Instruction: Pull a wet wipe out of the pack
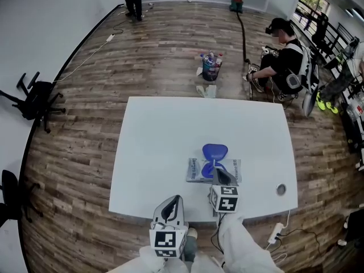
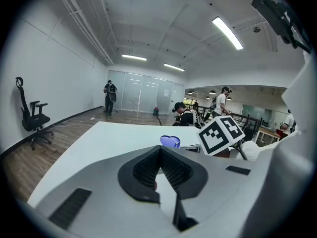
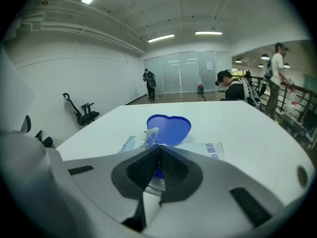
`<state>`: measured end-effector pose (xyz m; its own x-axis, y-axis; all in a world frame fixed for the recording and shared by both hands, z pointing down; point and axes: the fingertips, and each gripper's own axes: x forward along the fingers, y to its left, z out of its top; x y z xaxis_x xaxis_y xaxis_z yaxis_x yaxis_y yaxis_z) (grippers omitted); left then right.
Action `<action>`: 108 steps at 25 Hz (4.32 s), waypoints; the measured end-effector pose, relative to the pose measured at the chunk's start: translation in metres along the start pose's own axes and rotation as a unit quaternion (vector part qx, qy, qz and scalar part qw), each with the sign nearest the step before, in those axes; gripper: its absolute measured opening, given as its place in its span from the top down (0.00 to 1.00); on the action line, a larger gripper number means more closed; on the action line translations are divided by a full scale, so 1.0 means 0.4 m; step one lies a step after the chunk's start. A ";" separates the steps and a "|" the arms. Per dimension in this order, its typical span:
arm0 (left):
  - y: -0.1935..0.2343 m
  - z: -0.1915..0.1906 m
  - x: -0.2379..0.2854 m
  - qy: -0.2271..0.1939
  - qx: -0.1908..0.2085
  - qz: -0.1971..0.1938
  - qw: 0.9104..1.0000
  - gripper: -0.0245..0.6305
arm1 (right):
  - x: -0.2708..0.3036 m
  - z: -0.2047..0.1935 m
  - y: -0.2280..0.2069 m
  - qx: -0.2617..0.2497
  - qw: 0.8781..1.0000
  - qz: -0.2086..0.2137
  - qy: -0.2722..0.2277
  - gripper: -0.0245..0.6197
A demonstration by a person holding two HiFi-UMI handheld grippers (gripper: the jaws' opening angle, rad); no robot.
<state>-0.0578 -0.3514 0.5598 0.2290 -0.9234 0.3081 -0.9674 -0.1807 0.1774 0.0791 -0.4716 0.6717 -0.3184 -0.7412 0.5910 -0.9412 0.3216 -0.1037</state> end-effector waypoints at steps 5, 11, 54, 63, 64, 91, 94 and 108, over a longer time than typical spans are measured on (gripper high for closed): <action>-0.024 0.003 -0.009 -0.004 0.002 -0.012 1.000 0.96 | -0.033 0.007 0.007 0.006 1.000 -0.001 -0.015 0.95; -0.039 0.014 -0.023 -0.012 0.005 -0.019 1.000 0.96 | -0.059 0.022 0.011 0.008 1.000 -0.003 -0.026 0.95; -0.084 0.082 -0.072 -0.059 0.006 -0.028 0.998 0.96 | -0.228 0.219 -0.013 0.017 0.993 -0.009 -0.120 0.95; -0.123 0.100 -0.100 -0.074 0.019 -0.043 0.996 0.96 | -0.323 0.240 -0.020 0.035 0.988 -0.007 -0.152 0.95; -0.127 0.102 -0.102 -0.076 0.021 -0.045 0.996 0.96 | -0.336 0.239 -0.022 0.037 0.987 -0.008 -0.155 0.95; -0.303 0.093 -0.051 -0.070 0.046 -0.114 0.990 0.96 | -0.608 0.033 -0.096 0.064 0.978 -0.083 -0.180 0.95; -0.308 0.098 -0.044 -0.073 0.049 -0.115 0.989 0.96 | -0.608 0.032 -0.093 0.064 0.978 -0.082 -0.182 0.95; -0.300 0.095 -0.039 -0.074 0.052 -0.110 0.990 0.96 | -0.609 0.033 -0.107 0.066 0.975 -0.092 -0.189 0.95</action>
<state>0.0507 -0.3281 0.4982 0.4253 -0.8954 0.1316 -0.9032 -0.4105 0.1253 0.1954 -0.3127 0.5215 -0.1377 -0.9518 0.2740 -0.9848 0.1020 -0.1404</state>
